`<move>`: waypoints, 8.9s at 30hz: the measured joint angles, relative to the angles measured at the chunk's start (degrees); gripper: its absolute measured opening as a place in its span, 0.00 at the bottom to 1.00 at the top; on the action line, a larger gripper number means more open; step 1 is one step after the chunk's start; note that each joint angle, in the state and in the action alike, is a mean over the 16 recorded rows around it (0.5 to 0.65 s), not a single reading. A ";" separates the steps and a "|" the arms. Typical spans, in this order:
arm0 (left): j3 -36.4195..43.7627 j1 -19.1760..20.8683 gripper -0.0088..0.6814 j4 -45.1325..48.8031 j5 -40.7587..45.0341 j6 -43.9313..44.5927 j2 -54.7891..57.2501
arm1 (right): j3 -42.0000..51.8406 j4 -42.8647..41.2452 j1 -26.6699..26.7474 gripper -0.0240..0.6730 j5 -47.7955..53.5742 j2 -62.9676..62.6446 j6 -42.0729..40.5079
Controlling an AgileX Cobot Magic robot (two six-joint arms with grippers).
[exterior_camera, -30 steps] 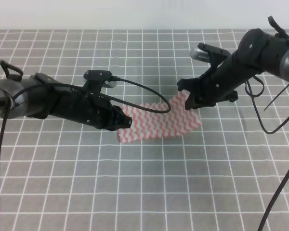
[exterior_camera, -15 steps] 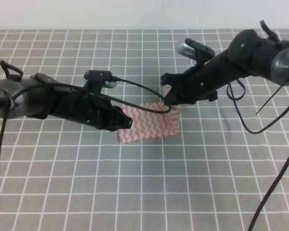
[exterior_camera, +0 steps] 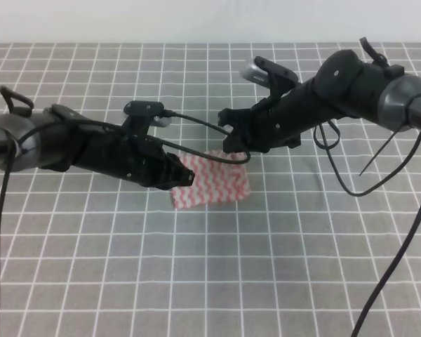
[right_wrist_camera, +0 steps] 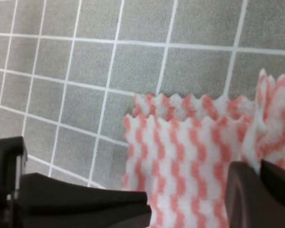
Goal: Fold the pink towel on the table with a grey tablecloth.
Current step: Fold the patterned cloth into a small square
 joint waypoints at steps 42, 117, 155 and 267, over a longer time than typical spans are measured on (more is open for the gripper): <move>0.27 1.70 0.01 9.36 3.54 -5.86 0.71 | -0.58 2.26 1.37 0.02 1.89 0.86 -1.72; 0.27 5.00 0.01 7.46 3.25 -5.38 -3.64 | -5.72 2.21 5.91 0.34 3.91 5.38 -1.64; 0.27 5.01 0.01 6.11 0.97 -4.76 -4.53 | -5.88 1.75 6.53 0.02 9.12 7.00 -3.75; -5.32 1.54 0.01 9.10 7.06 -9.17 1.85 | -13.07 -8.29 -0.61 0.01 17.20 5.92 -0.15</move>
